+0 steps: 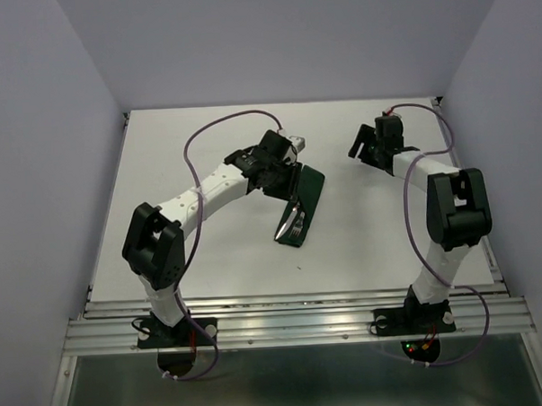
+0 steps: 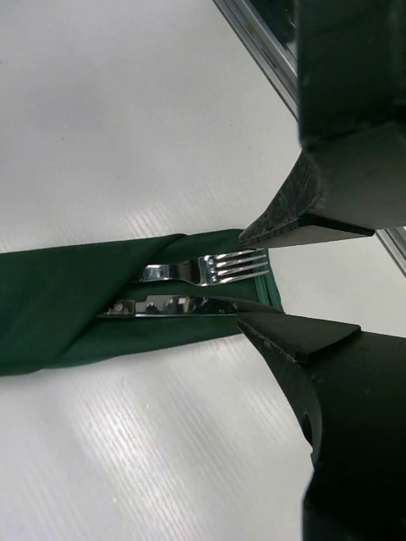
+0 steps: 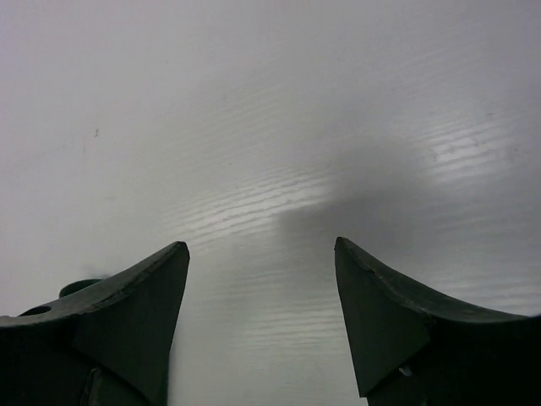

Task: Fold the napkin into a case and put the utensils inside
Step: Reset both arms

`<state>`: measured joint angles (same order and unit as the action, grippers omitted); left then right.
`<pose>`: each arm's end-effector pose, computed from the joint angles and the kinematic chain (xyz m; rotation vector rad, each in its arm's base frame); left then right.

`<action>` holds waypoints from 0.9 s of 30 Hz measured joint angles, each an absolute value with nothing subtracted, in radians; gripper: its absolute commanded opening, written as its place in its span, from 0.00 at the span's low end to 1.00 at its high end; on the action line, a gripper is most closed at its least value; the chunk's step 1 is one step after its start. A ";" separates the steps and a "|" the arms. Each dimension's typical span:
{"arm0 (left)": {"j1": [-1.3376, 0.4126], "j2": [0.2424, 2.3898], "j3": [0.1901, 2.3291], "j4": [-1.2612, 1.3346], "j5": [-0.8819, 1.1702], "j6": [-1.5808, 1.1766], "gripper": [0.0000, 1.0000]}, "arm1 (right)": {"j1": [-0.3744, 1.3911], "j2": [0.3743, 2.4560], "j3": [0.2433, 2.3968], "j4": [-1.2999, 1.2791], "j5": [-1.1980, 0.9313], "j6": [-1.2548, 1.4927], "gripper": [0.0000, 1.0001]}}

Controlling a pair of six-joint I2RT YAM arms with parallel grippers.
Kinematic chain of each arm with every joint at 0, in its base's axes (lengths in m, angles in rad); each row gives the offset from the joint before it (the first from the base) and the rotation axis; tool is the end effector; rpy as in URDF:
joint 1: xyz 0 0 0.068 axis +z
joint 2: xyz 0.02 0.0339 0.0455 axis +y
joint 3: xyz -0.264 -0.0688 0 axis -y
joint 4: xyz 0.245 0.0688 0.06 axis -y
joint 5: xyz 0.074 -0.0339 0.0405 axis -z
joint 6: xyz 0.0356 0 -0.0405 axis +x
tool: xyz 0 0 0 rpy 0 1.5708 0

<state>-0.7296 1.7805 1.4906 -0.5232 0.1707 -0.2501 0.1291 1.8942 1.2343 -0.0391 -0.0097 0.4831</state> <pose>0.2955 -0.2724 0.2799 0.6688 2.3815 -0.6497 0.4146 0.0542 0.1905 0.3984 2.2569 0.3323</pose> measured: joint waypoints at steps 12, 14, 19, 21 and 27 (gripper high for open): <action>-0.619 1.808 1.518 -0.451 0.253 -0.260 0.41 | 0.192 1.732 1.109 -0.014 -0.118 0.460 0.38; -0.619 1.833 1.525 -0.442 0.258 -0.260 0.41 | 0.259 1.748 1.117 -0.014 -0.145 0.458 0.31; -0.599 1.830 1.512 -0.449 0.258 -0.260 0.41 | 0.375 1.836 1.175 -0.009 -0.204 0.456 0.30; -0.567 1.806 1.477 -0.444 0.252 -0.260 0.41 | 0.390 1.886 1.209 -0.008 -0.217 0.456 0.30; -0.487 1.724 1.393 -0.447 0.233 -0.260 0.41 | 0.393 2.036 1.314 -0.009 -0.228 0.461 0.27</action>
<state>-0.4866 1.7237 1.3930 -0.4465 0.2333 -0.2596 0.3931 2.0357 1.3140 -0.0093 -0.2283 0.4610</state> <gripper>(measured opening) 0.414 0.281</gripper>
